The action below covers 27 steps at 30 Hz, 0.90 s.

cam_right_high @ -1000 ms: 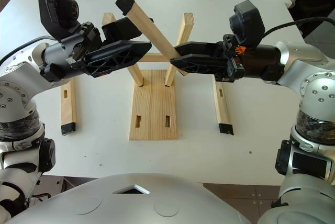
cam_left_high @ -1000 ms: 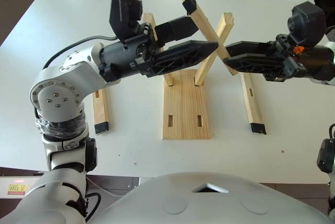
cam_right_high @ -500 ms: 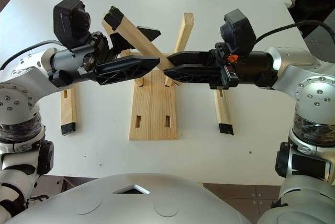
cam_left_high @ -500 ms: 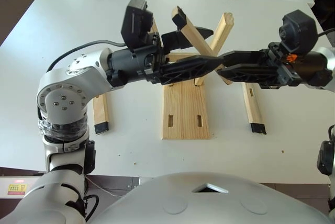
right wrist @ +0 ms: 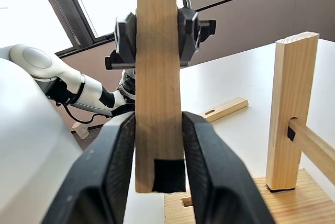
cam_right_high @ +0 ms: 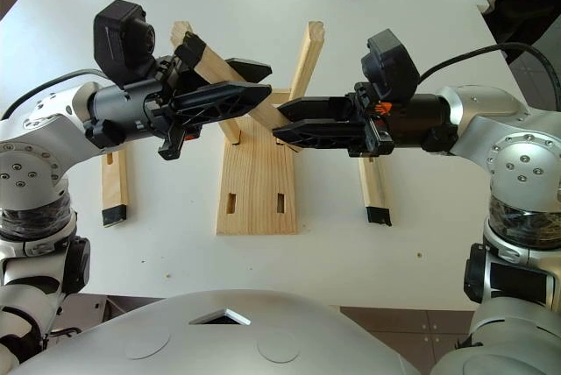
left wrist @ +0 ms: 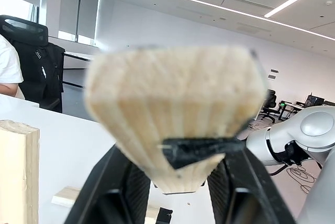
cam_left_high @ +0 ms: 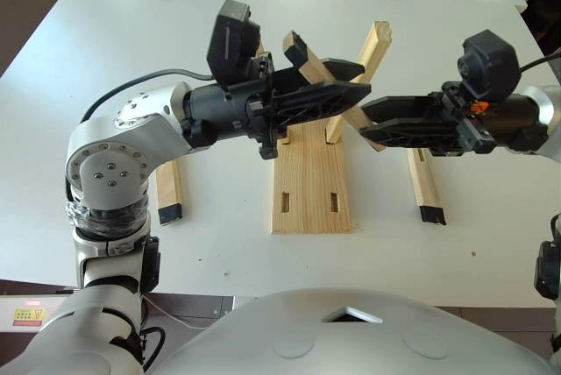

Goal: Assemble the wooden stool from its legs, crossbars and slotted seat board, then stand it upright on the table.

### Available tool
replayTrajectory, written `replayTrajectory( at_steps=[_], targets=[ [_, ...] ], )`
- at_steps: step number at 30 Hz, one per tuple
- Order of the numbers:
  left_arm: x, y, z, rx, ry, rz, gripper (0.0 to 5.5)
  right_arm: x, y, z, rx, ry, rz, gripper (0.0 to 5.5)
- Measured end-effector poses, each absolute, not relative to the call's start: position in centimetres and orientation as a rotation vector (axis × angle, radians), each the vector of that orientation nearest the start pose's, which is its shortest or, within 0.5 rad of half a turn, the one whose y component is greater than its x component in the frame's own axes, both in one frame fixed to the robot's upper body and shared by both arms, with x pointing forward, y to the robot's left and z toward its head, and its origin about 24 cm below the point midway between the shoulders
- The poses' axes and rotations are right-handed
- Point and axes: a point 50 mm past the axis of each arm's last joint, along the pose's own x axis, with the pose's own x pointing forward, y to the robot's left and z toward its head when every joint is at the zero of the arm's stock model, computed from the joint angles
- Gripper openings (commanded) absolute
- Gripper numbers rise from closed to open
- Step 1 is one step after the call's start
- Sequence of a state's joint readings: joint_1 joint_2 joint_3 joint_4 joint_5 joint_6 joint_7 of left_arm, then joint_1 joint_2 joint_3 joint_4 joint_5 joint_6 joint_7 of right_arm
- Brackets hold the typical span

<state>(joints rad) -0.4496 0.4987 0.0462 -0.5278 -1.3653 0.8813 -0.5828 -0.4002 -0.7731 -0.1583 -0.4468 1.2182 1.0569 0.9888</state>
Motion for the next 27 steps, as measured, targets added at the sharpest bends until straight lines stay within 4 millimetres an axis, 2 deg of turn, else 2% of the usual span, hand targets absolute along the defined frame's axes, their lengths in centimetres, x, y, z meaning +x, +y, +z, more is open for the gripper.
replayTrajectory(
  at_steps=[20,21,27],
  targets=[
    [21.4,10.7,22.1,-0.391,-0.015,-1.533,1.3,21.4,-16.3,21.0,0.199,0.249,1.579,1.32],
    [21.4,10.7,22.1,-0.39,-0.015,-1.533,1.3,21.5,-16.3,21.0,0.198,0.25,1.577,1.7],
    [21.6,11.1,22.0,-0.39,-0.014,-1.503,1.3,21.7,-16.8,19.9,0.129,0.307,1.52,2.73]
  ],
)
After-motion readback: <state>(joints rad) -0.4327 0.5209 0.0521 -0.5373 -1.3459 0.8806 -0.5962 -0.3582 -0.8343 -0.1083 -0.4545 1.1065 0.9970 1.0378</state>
